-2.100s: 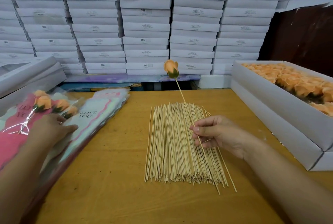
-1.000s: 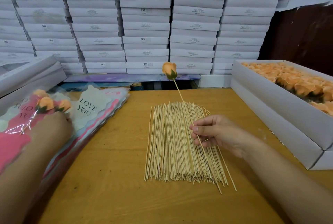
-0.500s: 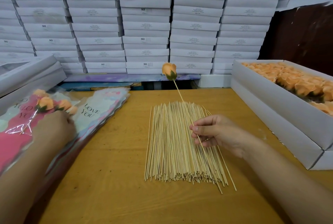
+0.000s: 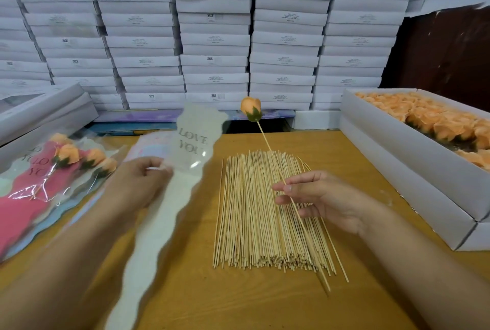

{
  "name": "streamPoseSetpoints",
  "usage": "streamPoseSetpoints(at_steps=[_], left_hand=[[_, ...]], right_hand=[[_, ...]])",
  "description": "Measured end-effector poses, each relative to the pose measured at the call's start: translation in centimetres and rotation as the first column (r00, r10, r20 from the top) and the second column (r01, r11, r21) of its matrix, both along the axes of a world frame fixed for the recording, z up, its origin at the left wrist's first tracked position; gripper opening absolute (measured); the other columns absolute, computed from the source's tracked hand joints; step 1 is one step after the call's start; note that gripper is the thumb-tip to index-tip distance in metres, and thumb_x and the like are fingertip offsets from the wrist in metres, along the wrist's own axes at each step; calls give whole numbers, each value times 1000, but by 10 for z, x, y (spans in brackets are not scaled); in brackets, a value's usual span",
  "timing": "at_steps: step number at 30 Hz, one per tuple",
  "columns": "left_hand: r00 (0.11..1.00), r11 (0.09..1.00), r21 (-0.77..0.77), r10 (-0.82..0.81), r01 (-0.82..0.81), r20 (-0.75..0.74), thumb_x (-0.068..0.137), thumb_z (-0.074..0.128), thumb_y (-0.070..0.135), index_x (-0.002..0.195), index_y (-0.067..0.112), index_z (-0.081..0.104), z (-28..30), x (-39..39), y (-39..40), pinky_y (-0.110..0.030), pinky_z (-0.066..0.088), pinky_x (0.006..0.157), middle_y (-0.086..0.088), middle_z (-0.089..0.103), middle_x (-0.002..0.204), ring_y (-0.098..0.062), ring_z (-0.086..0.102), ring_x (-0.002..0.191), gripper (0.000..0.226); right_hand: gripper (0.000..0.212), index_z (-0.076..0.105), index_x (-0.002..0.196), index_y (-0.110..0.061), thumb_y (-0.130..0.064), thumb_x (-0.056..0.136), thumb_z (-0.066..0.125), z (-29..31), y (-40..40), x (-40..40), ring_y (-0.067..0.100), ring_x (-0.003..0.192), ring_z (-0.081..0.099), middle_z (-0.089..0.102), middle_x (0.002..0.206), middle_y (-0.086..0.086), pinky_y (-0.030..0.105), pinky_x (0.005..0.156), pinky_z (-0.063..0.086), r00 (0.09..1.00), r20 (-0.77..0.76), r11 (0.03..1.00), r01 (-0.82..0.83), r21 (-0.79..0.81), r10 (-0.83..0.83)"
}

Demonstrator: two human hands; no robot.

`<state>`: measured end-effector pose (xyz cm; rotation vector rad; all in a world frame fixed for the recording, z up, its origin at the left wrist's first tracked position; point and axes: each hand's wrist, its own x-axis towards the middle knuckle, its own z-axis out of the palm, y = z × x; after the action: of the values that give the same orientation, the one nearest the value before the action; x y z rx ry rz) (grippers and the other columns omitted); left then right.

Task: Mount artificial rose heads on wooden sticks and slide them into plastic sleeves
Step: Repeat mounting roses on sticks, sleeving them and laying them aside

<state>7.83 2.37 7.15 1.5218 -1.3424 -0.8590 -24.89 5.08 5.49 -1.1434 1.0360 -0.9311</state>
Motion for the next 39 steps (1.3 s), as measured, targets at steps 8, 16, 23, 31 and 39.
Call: streamPoseSetpoints(at_steps=[8,16,23,31,39], left_hand=[[887,933,220,-170,286,-429,99,61,18,102,9,68,-39,-69,38,-37,60,56,-20,76,91,-30,73,67,11],[895,916,206,-252,343,-369,99,63,20,101,9,71,-47,-78,53,-33,57,56,-22,75,90,-31,73,68,14],[895,890,241,-299,386,-331,94,69,16,110,13,68,-44,-77,47,-28,57,59,-11,79,94,-24,76,76,16],[789,852,216,-307,477,-531,81,78,26,114,6,68,-19,-79,22,-45,61,83,-19,76,105,-34,75,96,40],[848,877,241,-279,417,-450,89,74,20,104,1,73,-29,-94,24,-58,56,92,-23,75,100,-41,72,94,24]], right_hand=[[43,66,112,-3,-13,72,78,-3,-3,0,21,110,70,73,120,3,21,54,57,978,173,993,120,-15,-115],[42,71,104,-4,-16,64,81,-6,-6,1,11,88,73,78,99,1,21,52,56,958,174,971,237,-39,-227],[38,73,99,1,-16,65,79,-6,-3,5,16,81,73,77,92,10,22,51,56,965,134,971,234,-50,-225],[18,81,84,-9,-18,69,81,-9,4,22,15,82,73,77,94,9,23,52,57,989,103,992,112,-49,-106],[21,75,100,0,-7,80,78,-7,5,23,16,84,73,76,103,10,23,51,57,980,122,987,162,-17,-159]])
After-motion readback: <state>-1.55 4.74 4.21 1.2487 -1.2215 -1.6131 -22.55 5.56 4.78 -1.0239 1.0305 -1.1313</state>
